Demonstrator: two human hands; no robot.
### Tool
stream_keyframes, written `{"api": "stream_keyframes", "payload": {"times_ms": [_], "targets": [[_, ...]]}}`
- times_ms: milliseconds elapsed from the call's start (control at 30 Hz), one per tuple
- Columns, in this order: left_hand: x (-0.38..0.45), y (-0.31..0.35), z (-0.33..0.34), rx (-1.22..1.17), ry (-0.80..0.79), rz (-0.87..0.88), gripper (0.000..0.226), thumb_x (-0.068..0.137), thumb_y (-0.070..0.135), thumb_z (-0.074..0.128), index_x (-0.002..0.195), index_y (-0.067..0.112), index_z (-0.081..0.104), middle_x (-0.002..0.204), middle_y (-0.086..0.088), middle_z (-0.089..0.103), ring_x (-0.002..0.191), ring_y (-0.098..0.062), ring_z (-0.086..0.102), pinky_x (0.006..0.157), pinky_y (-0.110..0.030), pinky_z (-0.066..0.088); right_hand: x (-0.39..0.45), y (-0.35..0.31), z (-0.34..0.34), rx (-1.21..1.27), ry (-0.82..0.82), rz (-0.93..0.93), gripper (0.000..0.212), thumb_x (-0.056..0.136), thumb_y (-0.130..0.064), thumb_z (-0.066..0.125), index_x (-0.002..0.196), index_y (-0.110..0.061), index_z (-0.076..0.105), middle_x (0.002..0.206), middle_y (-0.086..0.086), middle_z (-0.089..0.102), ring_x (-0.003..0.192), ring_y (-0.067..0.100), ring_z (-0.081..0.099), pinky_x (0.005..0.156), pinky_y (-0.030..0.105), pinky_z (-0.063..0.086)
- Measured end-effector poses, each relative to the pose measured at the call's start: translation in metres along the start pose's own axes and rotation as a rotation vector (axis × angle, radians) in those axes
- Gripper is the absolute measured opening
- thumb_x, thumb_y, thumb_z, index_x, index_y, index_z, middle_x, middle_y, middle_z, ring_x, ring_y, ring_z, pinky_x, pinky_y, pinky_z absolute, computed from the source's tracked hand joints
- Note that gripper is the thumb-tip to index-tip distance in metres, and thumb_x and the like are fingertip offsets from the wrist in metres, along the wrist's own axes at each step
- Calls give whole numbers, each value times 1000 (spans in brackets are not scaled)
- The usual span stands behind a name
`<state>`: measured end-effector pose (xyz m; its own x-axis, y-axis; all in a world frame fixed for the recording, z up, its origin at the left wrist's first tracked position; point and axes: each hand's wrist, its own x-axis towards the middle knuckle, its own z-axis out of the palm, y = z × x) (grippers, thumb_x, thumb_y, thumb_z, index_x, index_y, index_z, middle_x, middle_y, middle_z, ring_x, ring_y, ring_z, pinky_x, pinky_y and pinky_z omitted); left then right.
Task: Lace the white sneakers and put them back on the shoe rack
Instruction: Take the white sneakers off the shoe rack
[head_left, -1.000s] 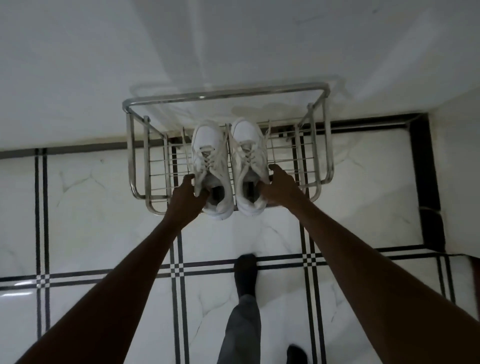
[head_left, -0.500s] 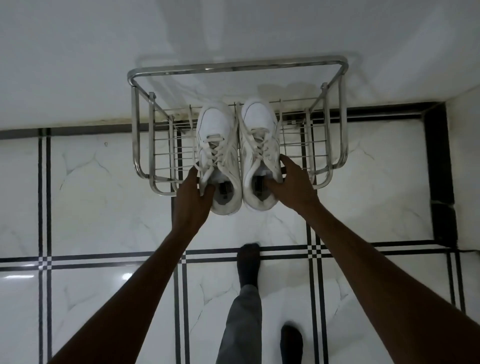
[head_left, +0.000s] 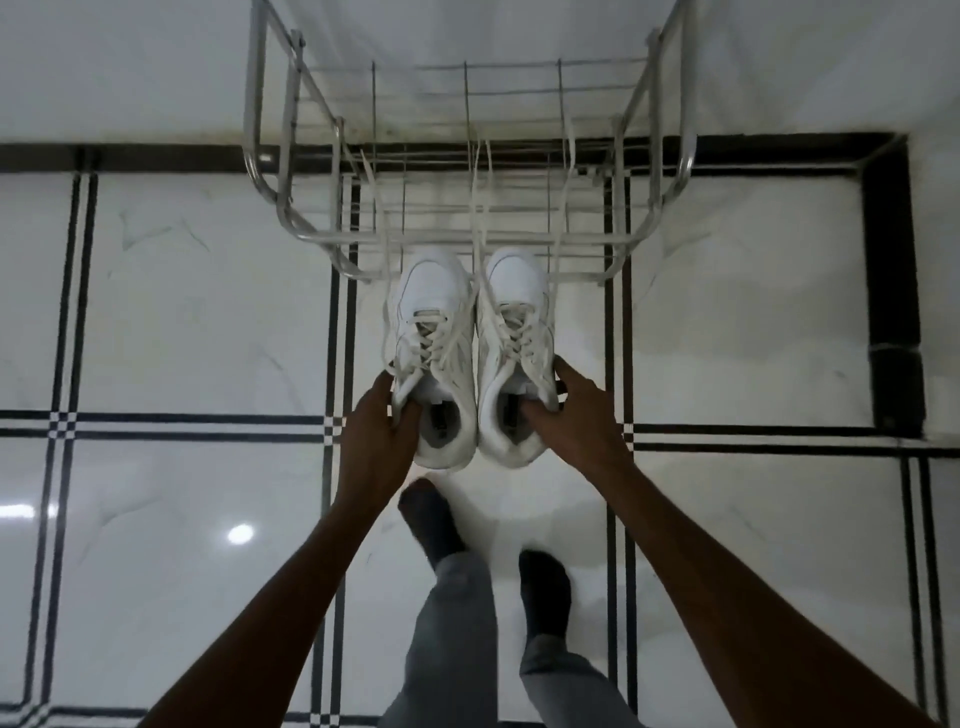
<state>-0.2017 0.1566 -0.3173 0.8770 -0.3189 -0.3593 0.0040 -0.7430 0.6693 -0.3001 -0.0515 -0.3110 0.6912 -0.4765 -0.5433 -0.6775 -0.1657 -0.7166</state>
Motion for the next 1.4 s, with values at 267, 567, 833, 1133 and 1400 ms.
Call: {"api": "stream_keyframes", "payload": {"times_ms": [267, 567, 833, 1133, 1400], "targets": [[-20, -111, 79, 29, -94, -95, 25, 102, 23, 52, 126, 22, 60, 85, 3, 67, 72, -20, 66, 60, -24, 43, 11, 119, 77, -72, -67, 70, 39, 83, -20, 68, 121, -11, 62, 101, 9, 73, 91, 26, 70, 75, 39, 60], [0, -233, 184, 8, -119, -111, 41, 102, 26, 51, 142, 16, 54, 108, -1, 68, 97, -27, 66, 83, -35, 47, 58, 252, 169, -107, 40, 93, 35, 89, -21, 64, 122, -9, 62, 113, 13, 71, 108, 31, 65, 88, 35, 51], [-8, -274, 216, -86, -41, -112, 47, 92, 49, 60, 134, 29, 58, 112, -2, 68, 101, -23, 67, 89, -44, 58, 41, 289, 202, 14, 205, 60, 58, 88, -23, 69, 142, -13, 49, 133, 8, 62, 123, 22, 59, 103, 37, 50], [5, -267, 197, -274, 42, 42, 38, 92, 41, 73, 124, 20, 67, 116, 0, 69, 104, -14, 68, 84, -38, 62, 46, 225, 221, -269, 273, -393, 12, 91, -16, 66, 94, -6, 72, 88, 8, 70, 79, 15, 64, 76, 26, 55], [32, -277, 205, -251, 65, 240, 10, 90, 13, 78, 94, 10, 69, 97, -3, 69, 90, -16, 70, 78, -39, 62, 95, 213, 253, -487, 174, -191, 27, 91, -35, 62, 79, -10, 65, 81, 9, 69, 69, 22, 62, 59, 26, 35]]}}
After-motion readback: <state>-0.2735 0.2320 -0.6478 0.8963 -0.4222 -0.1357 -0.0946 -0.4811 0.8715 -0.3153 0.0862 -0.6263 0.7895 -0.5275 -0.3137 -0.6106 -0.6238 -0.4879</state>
